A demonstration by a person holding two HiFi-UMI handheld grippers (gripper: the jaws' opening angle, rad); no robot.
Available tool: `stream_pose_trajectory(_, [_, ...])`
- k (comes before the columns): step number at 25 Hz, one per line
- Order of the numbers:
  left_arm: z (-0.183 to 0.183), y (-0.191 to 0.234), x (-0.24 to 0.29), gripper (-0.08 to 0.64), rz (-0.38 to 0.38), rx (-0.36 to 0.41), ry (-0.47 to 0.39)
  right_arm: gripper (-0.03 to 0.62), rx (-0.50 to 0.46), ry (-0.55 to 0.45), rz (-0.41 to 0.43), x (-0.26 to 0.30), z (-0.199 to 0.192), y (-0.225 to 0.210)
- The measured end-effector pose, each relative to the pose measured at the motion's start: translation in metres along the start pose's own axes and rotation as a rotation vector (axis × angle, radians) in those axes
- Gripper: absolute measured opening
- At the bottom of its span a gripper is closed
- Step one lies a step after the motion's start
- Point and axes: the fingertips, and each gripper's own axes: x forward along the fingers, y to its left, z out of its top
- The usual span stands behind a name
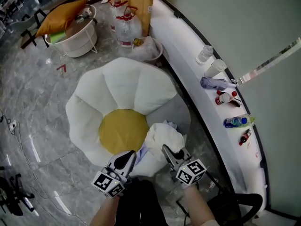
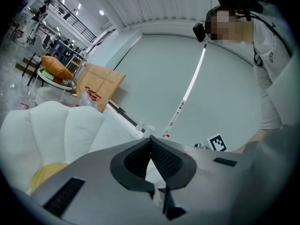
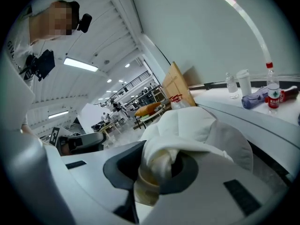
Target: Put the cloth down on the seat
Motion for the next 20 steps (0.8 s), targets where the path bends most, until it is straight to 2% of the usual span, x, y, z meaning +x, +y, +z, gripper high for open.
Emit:
stream_pose_trajectory(13, [-0.081, 0.034, 0.047, 0.012, -0.031, -0.038, 0.082, 0.075, 0.062, 0.055, -0.061, 0.029, -0.075, -0.071])
stream_pose_trajectory(20, [-0.122, 0.032, 0.068, 0.014, -0.099, -0.065, 0.128, 0.076, 0.079, 0.042, -0.044, 0.046, -0.102, -0.097])
